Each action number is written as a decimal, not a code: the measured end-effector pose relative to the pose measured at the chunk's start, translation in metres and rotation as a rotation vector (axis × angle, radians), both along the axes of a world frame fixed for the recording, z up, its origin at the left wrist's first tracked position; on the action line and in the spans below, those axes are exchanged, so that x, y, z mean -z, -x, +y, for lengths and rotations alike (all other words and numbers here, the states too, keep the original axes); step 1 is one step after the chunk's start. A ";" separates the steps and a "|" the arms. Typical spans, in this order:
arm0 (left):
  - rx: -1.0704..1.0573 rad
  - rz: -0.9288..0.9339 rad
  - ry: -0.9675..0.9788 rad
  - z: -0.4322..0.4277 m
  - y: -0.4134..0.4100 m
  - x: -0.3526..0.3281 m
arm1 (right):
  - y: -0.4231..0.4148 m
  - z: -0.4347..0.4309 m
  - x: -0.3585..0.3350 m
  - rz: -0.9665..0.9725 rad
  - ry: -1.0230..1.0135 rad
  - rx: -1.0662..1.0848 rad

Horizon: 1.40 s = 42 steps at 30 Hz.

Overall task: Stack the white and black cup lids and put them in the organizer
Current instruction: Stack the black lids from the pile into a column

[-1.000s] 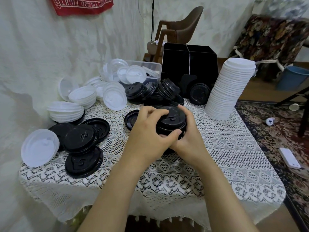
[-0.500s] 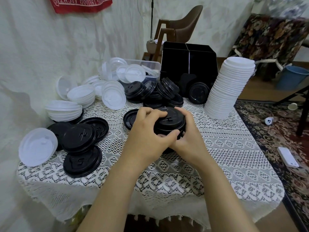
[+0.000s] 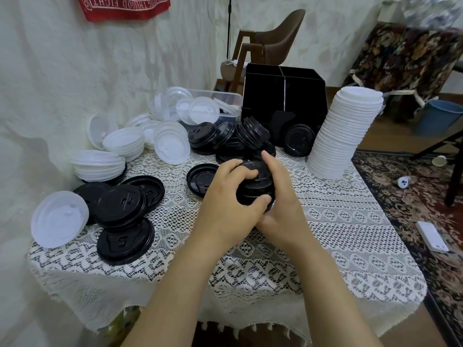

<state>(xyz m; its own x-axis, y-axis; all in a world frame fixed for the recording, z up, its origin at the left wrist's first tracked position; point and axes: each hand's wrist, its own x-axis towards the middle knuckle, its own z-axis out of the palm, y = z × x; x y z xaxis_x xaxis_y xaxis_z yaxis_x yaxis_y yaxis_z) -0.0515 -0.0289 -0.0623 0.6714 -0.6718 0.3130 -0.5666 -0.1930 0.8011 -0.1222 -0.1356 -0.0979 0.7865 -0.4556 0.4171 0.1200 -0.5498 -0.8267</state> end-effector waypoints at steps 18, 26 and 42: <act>0.031 0.037 0.012 -0.005 0.001 0.013 | -0.003 0.008 0.015 -0.055 -0.104 0.105; 0.073 0.117 0.058 -0.001 -0.006 0.018 | -0.009 0.016 0.017 -0.091 -0.041 0.122; -0.234 -0.324 -0.380 0.016 -0.056 0.045 | -0.006 0.018 0.011 -0.029 -0.065 0.151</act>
